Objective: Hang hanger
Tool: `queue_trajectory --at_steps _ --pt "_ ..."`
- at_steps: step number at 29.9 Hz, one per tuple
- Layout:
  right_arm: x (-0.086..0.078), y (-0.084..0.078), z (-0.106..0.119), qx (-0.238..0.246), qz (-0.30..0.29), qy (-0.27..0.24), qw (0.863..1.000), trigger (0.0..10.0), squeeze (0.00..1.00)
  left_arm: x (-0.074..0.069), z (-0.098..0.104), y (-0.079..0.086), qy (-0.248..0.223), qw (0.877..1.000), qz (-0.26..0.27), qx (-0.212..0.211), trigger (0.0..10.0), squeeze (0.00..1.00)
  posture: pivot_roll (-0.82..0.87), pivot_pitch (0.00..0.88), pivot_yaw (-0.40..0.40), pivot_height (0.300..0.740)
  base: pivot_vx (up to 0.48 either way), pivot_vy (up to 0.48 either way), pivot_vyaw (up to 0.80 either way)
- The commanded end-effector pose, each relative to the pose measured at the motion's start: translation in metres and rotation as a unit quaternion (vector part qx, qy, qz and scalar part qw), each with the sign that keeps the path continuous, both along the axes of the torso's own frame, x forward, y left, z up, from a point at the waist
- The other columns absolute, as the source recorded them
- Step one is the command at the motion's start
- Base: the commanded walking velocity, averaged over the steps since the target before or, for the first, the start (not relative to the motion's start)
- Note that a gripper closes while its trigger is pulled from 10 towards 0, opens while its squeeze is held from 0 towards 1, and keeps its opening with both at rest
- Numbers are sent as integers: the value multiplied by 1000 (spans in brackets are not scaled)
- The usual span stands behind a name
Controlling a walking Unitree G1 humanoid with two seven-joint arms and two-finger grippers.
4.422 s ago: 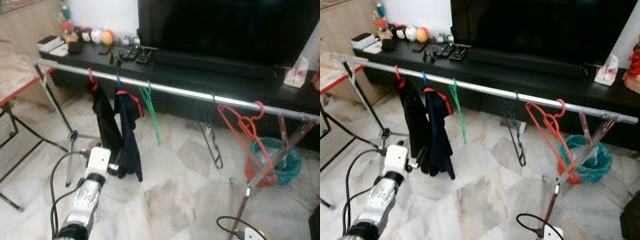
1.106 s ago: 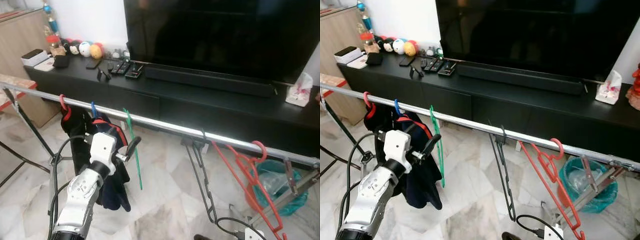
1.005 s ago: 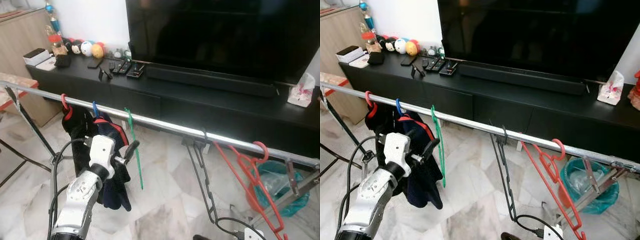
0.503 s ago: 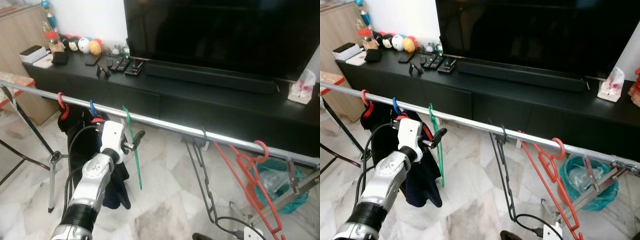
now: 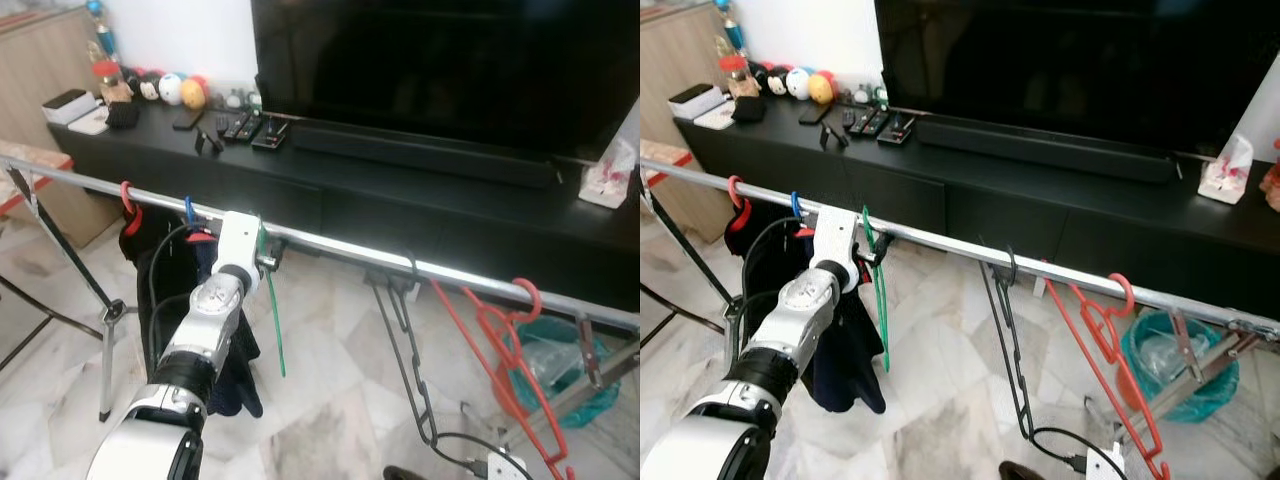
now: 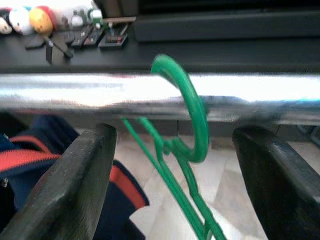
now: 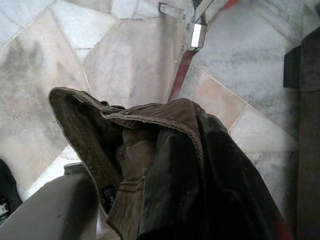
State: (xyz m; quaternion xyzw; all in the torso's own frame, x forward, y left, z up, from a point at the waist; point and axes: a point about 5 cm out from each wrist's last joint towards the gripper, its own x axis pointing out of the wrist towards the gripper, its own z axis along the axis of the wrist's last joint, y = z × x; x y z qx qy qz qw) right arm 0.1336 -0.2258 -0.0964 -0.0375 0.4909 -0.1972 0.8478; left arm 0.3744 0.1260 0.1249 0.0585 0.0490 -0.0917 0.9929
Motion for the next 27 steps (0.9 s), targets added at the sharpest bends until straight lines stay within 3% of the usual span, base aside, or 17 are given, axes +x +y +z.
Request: queue_trajectory --at_steps 1,6,16,27 --pt "2 -1 1 -2 -2 -5 1000 10000 0 4 2 -1 3 1000 6 16 10000 0 36 0 19 740 0 0 0" --pt "1 0 1 -1 0 -4 1000 10000 0 7 -1 5 24 998 48 21 10000 0 39 0 19 740 0 0 0" --pt "2 0 1 1 1 -4 1000 10000 0 8 -6 -6 38 999 33 17 10000 0 39 0 20 740 0 0 0" --pt "1 0 0 2 0 -3 1000 10000 0 7 -13 -7 58 996 41 50 10000 0 35 0 21 740 0 0 0"
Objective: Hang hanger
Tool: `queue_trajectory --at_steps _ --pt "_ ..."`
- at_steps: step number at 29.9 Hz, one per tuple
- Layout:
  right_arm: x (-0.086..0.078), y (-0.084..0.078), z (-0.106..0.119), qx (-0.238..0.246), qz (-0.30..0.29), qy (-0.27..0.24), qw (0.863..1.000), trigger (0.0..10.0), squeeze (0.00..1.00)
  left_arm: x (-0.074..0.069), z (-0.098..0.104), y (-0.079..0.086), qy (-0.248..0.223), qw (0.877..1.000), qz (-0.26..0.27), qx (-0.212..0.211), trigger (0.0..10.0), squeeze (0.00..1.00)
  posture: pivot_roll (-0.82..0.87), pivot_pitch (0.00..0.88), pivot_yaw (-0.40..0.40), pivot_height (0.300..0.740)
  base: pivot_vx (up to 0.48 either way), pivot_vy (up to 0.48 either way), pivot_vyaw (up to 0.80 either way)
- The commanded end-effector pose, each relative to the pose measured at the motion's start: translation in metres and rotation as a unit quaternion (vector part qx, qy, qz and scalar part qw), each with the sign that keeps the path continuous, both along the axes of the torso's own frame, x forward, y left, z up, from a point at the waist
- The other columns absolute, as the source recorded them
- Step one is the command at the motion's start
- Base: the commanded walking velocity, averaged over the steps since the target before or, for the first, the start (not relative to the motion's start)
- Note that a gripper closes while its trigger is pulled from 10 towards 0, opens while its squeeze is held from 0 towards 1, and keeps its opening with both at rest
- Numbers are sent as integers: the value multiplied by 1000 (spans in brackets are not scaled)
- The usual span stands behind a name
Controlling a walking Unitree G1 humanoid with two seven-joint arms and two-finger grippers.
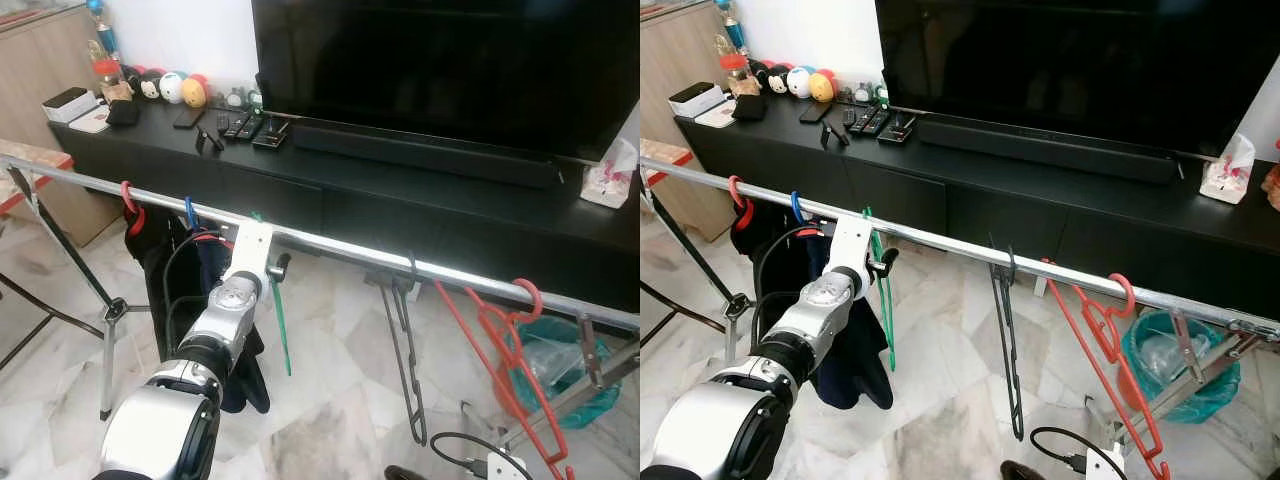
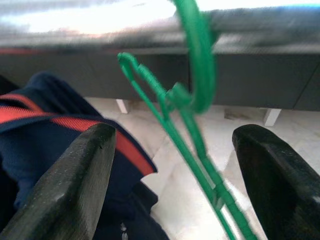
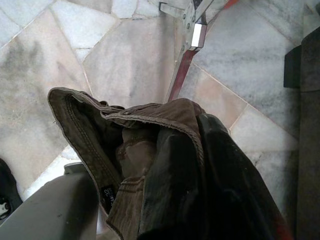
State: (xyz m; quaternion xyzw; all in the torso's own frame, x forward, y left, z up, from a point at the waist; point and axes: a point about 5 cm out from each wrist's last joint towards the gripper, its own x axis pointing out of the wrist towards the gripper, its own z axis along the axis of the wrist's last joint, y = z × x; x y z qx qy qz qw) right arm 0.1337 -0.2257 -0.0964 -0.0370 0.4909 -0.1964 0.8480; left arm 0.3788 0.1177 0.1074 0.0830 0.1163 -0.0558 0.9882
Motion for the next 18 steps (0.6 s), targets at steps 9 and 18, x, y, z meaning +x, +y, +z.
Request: queue_trajectory --at_steps 9,18 --pt "1 1 0 2 1 -3 1000 10000 0 1 -1 8 6 999 22 36 10000 0 36 0 21 740 0 0 0" --pt "0 2 0 3 1 -2 1000 10000 0 2 1 9 -3 998 22 56 10000 0 36 0 23 740 0 0 0"
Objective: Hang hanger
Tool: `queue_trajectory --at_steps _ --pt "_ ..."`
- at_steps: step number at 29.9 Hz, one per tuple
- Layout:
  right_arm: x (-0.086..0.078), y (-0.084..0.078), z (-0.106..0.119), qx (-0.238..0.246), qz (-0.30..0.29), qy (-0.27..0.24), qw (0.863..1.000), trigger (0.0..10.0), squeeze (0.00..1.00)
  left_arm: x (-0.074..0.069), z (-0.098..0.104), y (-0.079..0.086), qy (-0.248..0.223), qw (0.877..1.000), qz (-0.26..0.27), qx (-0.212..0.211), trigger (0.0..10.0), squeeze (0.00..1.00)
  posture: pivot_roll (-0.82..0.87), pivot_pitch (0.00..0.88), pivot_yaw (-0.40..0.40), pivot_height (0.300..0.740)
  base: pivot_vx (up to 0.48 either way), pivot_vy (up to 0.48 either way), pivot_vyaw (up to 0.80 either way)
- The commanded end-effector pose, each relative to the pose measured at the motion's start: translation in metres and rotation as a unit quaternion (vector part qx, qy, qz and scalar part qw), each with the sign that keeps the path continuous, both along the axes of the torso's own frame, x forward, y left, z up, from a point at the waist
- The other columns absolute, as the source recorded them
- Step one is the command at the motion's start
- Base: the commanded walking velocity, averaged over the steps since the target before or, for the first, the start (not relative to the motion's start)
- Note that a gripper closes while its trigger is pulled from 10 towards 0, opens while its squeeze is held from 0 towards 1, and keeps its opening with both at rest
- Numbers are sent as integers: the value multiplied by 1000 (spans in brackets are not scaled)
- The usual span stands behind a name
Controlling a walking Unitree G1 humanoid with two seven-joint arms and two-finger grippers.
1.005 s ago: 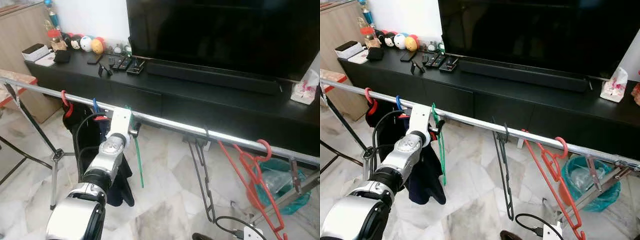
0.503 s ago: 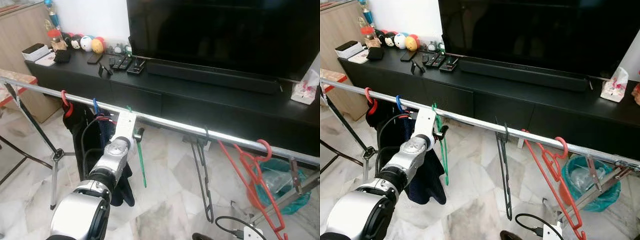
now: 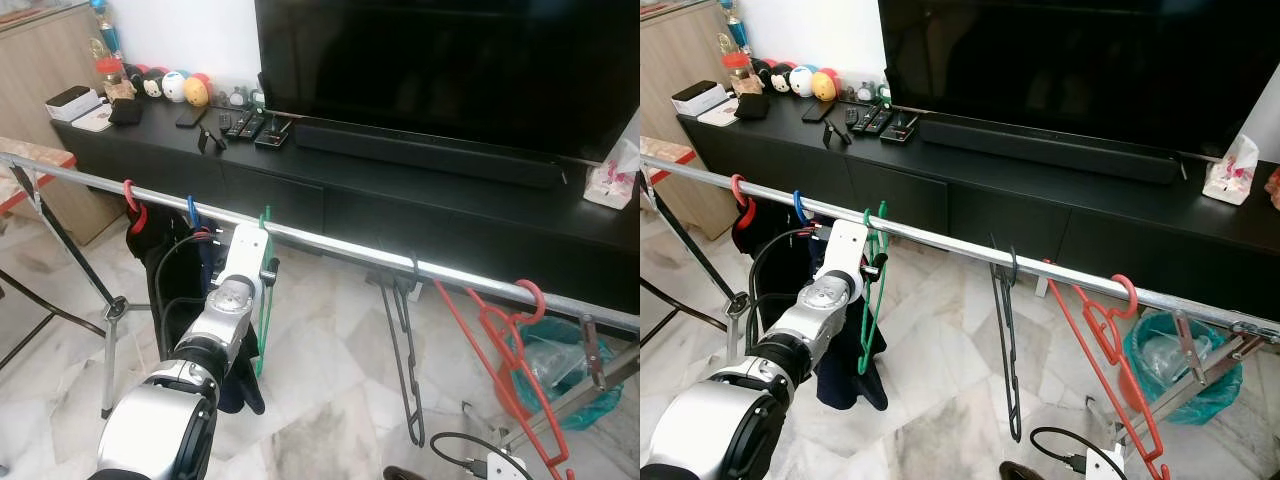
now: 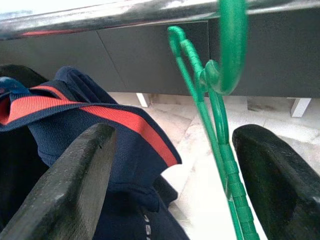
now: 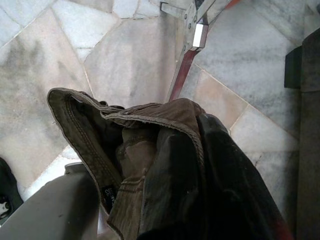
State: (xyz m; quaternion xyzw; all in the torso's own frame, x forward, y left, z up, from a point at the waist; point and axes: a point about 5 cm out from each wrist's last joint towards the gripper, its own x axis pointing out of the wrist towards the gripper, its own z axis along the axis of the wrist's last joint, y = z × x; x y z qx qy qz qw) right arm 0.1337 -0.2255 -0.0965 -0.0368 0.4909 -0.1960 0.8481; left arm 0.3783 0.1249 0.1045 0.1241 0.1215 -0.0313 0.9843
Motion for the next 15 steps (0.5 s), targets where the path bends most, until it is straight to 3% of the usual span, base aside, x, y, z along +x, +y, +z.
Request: queue_trajectory --at_steps 1,4,5,7,8,15 --pt "0 2 0 3 0 -2 1000 10000 0 3 4 2 -4 1000 1 9 10000 0 36 0 23 740 0 0 0" --pt "0 2 0 3 -1 -2 1000 10000 0 2 3 -1 -3 1000 -15 -16 10000 0 36 0 23 740 0 0 0" --pt "0 2 0 3 -1 -2 1000 10000 0 0 0 -2 0 1000 -19 -17 4314 0 36 0 23 740 0 0 0" --pt "0 2 0 3 -1 -1 1000 10000 0 0 -2 -1 2 1000 -19 -15 4314 0 36 0 23 740 0 0 0" --pt "0 2 0 3 -1 -1 1000 10000 0 -1 -4 1 8 1000 -15 -20 0 0 36 0 23 740 0 0 0" --pt "-1 1 0 2 -2 -1 1000 10000 0 -5 -11 6 24 999 -5 -37 0 0 32 0 20 740 0 0 0"
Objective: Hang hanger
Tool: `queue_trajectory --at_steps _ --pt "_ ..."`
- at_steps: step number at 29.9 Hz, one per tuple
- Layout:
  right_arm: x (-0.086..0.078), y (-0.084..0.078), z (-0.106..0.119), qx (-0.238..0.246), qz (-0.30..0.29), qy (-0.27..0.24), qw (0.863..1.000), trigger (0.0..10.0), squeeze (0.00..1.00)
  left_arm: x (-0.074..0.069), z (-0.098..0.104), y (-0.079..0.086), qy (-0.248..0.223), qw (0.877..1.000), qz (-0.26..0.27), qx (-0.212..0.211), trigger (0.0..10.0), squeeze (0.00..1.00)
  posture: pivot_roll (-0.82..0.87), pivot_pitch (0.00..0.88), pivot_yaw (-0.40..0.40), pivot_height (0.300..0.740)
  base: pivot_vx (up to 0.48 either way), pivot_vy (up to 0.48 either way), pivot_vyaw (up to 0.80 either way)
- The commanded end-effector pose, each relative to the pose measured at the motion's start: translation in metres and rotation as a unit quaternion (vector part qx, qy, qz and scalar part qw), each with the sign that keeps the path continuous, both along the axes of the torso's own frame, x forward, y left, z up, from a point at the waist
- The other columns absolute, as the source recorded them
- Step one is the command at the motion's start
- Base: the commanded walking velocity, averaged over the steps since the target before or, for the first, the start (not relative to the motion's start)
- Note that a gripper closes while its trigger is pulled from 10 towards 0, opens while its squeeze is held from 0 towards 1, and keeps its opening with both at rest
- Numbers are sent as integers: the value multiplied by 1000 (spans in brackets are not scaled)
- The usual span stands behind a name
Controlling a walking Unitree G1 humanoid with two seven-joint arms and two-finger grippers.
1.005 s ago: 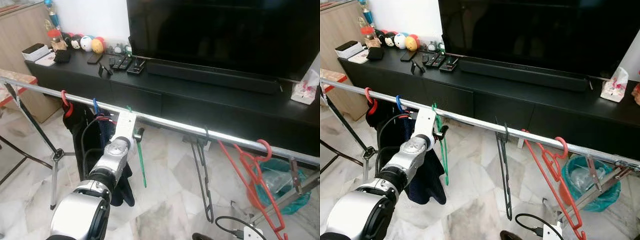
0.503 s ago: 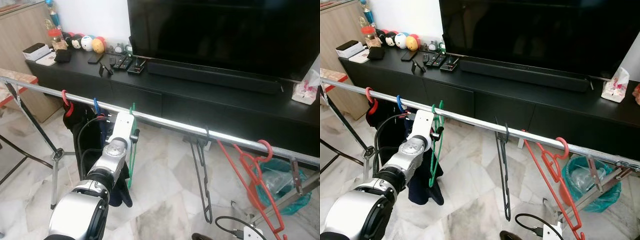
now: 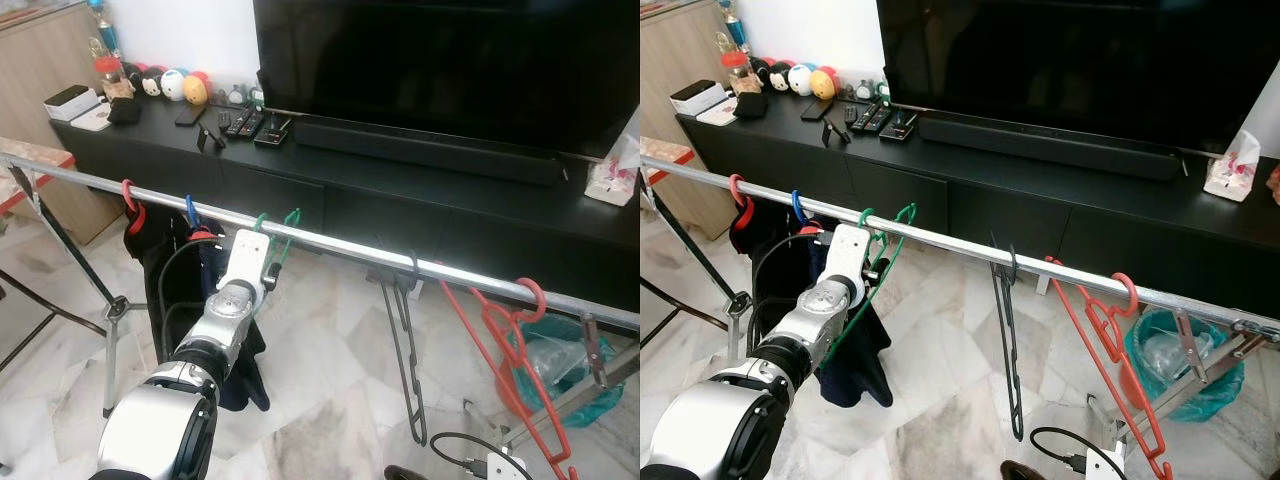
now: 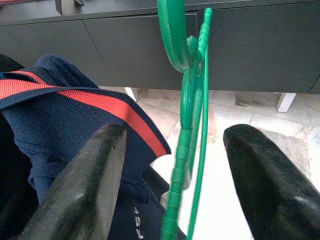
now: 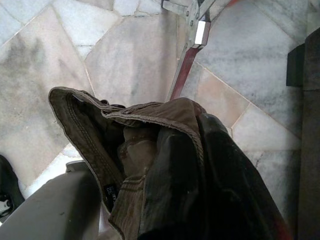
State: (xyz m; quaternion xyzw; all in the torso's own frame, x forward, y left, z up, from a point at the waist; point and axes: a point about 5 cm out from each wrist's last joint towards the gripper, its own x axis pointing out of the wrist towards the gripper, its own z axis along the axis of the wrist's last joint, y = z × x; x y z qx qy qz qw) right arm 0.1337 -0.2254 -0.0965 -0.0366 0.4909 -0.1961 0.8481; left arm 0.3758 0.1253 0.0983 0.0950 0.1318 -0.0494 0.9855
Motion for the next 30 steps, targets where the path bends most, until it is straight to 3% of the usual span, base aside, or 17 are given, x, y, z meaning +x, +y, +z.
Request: queue_trajectory --at_steps 1,8,15,30 --pt "-1 1 0 2 -1 -1 1000 10000 0 -2 -5 6 13 1000 8 -12 0 0 32 0 20 740 0 0 0" --pt "-1 0 0 2 0 -1 1000 10000 0 -2 -5 10 15 999 16 -47 0 0 30 0 19 740 0 0 0" --pt "-1 -1 0 1 3 1 1000 10000 0 -2 -3 6 11 997 -8 -77 0 0 32 0 15 740 0 0 0" --pt "-1 0 0 2 3 1 1000 10000 0 -1 -1 3 9 996 -25 -89 0 0 34 0 17 740 0 0 0"
